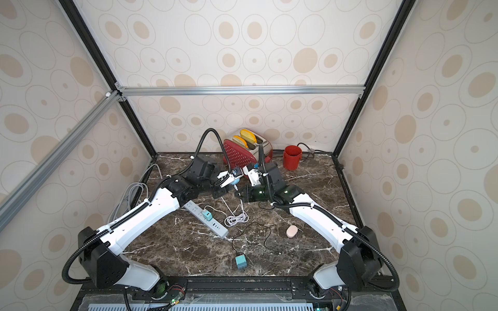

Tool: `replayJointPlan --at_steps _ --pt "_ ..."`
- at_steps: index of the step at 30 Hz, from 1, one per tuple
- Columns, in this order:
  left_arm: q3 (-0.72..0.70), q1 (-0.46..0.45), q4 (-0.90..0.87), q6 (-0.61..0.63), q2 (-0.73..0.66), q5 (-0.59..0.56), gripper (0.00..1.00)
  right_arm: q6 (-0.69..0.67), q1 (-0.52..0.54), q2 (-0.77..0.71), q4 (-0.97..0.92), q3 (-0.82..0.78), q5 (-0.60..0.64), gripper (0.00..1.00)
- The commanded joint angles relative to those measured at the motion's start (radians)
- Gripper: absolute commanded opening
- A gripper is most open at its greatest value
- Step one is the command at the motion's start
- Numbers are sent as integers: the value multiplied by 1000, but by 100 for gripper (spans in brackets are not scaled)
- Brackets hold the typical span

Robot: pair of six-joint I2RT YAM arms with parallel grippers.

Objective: Charge the bluetooth headset
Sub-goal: Insert the charging cable into the bluetooth headset.

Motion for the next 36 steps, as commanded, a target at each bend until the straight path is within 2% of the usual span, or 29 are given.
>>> replayJointPlan --at_steps 1,15,22,28,36 --pt "38 -55 -52 38 10 80 25 3 -4 9 66 45 7 0" --pt "48 -92 -85 70 57 56 26 2 -20 -54 162 14 28 0" --pt "57 -92 -116 91 60 82 26 33 -50 -98 246 -33 53 0" --pt "58 -97 -116 90 61 123 26 62 -61 -59 283 -25 11 0" --pt "49 -106 -122 96 89 158 27 56 -70 -56 305 -20 32 0"
